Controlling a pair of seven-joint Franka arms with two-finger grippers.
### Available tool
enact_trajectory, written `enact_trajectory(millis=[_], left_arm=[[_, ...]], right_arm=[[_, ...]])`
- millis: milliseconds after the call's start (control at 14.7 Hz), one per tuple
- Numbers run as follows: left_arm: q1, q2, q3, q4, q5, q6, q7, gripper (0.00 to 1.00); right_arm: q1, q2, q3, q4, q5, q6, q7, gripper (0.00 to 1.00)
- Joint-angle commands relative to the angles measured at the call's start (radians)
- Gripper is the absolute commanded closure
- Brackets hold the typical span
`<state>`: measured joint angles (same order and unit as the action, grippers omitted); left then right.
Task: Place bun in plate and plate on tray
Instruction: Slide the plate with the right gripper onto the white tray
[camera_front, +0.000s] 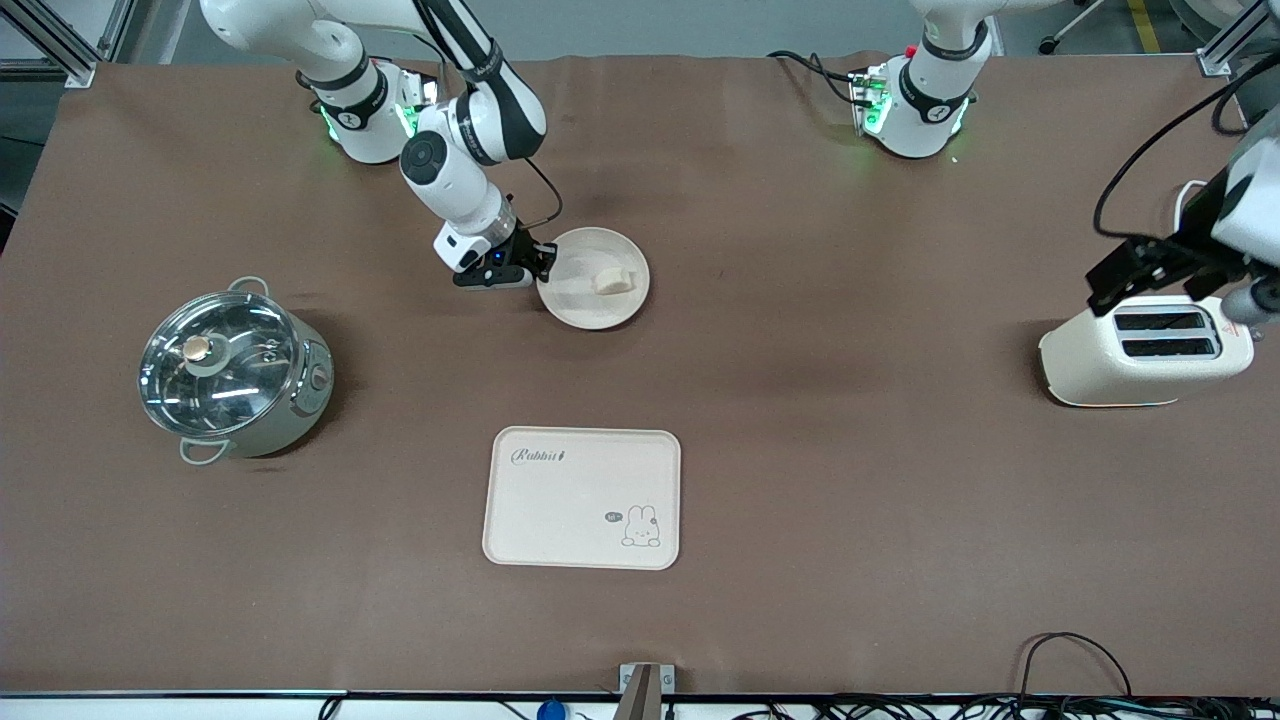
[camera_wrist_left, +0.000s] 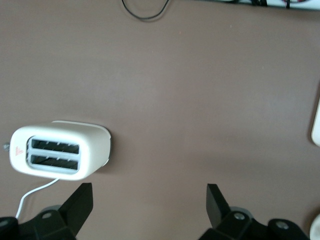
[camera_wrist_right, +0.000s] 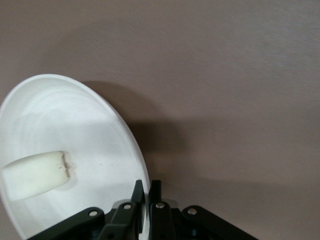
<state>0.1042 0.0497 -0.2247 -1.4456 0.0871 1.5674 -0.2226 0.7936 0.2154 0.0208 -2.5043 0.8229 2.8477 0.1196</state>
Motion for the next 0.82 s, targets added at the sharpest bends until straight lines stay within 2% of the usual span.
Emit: enact_trajectory(millis=[0, 204, 272, 340, 544, 748], left_arm=[[-0.036, -0.069, 0.059, -0.041, -0.030, -0.058, 0.072, 0.00], [-0.060, -0.125, 0.146, -0.096, -0.110, -0.069, 0.136, 0.00], [-0.064, -0.143, 0.151, -0.117, -0.113, -0.067, 0.135, 0.00], [-0.064, -0.151, 0.151, -0.124, -0.112, -0.067, 0.132, 0.00], [-0.055, -0.149, 0.146, -0.119, -0.110, -0.067, 0.140, 0.00], [-0.055, -0.142, 0.145, -0.119, -0.110, -0.064, 0.140, 0.00]], right_arm=[[-0.013, -0.018, 0.001, 0.118, 0.047, -0.097, -0.006, 1.00], [-0.072, 0.002, -0.001, 0.241, 0.048, -0.123, -0.011, 1.00], [-0.103, 0.036, -0.001, 0.308, 0.050, -0.175, -0.012, 1.00], [-0.140, 0.086, -0.002, 0.391, 0.048, -0.215, -0.018, 1.00], [-0.200, 0.255, -0.004, 0.601, 0.035, -0.222, -0.026, 1.00], [-0.260, 0.396, -0.002, 0.764, 0.035, -0.223, -0.093, 1.00]])
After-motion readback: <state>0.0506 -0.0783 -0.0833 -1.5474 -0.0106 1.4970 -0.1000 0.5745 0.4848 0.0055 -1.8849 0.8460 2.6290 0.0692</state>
